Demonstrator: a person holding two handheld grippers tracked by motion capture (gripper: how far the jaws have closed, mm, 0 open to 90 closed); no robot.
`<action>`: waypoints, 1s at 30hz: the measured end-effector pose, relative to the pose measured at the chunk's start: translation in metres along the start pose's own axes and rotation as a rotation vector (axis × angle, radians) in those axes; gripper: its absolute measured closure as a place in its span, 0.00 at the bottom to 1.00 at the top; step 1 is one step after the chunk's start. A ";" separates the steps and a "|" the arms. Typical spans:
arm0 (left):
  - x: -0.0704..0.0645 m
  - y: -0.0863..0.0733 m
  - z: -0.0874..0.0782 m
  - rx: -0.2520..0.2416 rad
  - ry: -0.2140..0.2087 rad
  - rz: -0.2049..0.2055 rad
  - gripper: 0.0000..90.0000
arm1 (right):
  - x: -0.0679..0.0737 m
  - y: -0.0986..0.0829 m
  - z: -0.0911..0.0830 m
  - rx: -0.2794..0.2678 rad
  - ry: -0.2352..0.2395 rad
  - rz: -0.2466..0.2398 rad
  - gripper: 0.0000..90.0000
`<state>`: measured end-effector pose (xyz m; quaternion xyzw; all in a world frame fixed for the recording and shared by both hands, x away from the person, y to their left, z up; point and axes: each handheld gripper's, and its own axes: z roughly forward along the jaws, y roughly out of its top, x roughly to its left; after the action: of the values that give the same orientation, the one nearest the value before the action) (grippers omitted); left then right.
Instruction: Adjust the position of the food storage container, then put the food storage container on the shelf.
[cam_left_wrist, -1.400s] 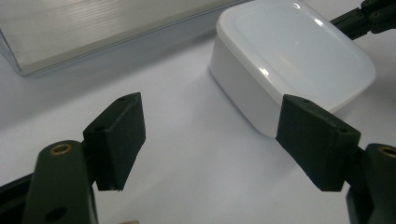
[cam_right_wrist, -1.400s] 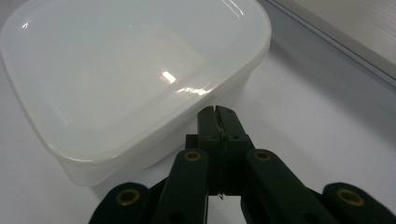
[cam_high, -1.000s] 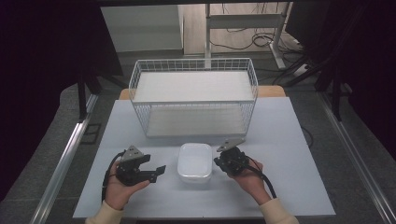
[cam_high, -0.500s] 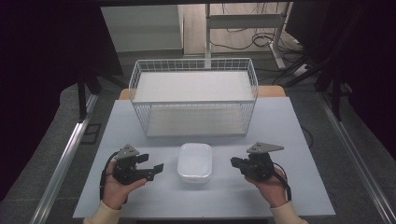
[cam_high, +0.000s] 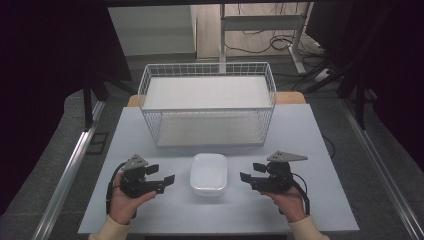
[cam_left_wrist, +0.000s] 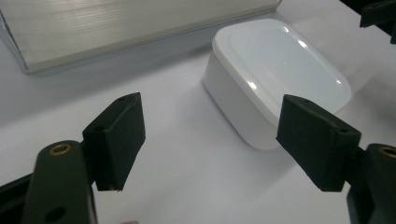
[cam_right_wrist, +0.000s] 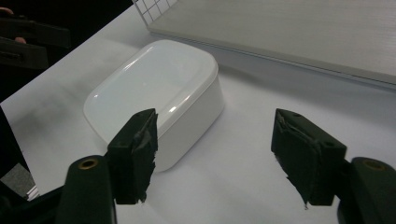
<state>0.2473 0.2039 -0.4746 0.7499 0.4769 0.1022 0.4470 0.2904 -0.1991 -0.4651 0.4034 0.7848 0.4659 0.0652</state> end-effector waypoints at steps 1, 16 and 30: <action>0.000 0.002 0.000 -0.002 -0.009 -0.012 0.26 | 0.001 0.000 0.001 0.003 -0.009 -0.001 0.31; -0.009 0.025 0.005 0.016 -0.059 -0.071 0.26 | 0.014 0.017 0.009 0.001 0.024 0.037 0.36; -0.005 0.039 0.036 0.058 -0.127 -0.142 0.26 | 0.013 0.024 0.033 0.016 0.051 0.102 0.37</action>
<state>0.2900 0.1735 -0.4642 0.7317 0.5022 0.0087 0.4608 0.3112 -0.1623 -0.4609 0.4312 0.7684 0.4726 0.0180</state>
